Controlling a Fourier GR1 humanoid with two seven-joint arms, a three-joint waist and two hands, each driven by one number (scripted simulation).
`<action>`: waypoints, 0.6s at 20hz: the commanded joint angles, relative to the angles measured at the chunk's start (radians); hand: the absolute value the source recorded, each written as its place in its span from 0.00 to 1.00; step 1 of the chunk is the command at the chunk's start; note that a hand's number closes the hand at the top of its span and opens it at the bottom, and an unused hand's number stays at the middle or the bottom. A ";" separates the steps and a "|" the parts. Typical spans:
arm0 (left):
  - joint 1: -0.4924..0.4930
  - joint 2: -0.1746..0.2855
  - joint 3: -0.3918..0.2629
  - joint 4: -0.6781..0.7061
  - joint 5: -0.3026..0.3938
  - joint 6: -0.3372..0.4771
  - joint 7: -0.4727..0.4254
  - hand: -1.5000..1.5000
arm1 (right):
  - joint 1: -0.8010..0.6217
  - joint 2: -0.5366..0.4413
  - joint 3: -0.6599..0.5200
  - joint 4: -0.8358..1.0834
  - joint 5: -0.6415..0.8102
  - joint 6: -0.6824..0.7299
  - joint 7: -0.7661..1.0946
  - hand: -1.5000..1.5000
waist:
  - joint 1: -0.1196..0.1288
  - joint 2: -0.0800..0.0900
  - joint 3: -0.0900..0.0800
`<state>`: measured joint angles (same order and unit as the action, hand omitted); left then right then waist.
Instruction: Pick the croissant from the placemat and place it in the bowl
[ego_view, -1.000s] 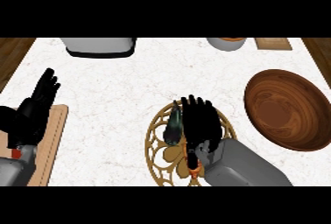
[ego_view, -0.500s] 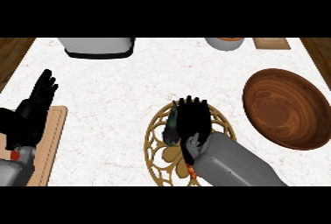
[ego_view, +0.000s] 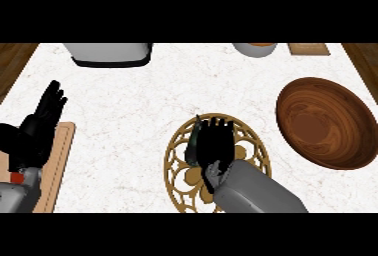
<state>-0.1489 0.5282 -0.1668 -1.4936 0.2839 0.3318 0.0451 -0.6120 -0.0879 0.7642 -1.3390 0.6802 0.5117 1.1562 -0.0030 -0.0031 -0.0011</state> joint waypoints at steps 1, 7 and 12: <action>0.000 -0.004 0.000 -0.023 -0.018 0.005 0.029 0.50 | 0.033 0.079 -0.008 0.018 0.032 0.066 0.214 0.00 | 0.001 -0.001 0.001; 0.024 -0.001 0.021 -0.063 -0.012 -0.022 0.051 0.50 | 0.117 0.085 0.006 0.031 0.116 0.020 0.176 0.00 | 0.008 -0.001 0.001; 0.007 -0.012 0.047 -0.010 -0.024 -0.044 0.017 0.50 | 0.157 0.086 0.008 0.014 0.172 0.021 0.169 0.00 | 0.003 0.001 0.001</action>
<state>-0.1490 0.5140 -0.1391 -1.5016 0.2594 0.3057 0.0617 -0.4932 -0.0298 0.7534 -1.3247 0.8105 0.5081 1.1510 -0.0010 -0.0035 -0.0007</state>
